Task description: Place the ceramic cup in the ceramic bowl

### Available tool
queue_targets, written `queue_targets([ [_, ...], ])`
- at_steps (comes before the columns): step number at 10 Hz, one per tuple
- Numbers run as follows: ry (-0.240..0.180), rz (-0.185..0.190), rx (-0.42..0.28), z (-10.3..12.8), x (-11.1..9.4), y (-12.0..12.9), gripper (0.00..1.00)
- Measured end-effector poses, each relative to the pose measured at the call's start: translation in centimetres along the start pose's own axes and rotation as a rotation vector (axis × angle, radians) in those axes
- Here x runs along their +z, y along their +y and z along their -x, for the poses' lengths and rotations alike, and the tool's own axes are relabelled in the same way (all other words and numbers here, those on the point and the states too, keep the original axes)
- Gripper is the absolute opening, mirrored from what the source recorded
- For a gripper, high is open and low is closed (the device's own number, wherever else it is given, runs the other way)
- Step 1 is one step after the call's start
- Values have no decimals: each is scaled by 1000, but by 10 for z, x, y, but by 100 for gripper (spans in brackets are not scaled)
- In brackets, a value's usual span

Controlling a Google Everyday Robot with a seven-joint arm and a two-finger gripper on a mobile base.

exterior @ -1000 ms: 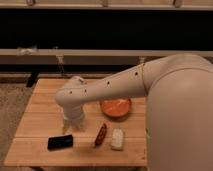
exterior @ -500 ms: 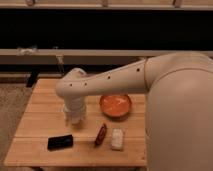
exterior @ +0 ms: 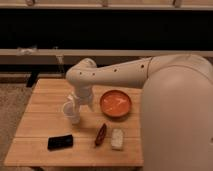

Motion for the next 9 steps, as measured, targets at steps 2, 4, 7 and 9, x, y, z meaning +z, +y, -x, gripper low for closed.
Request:
queue_targets([
  [2,-21,-1,11,11,9,-2,65],
  [4,-26,-2,4,17,18,4,65],
  [7,-30,-14,-17,23,31,13,65],
  [9,-30,-22,-27,24,39,18,65],
])
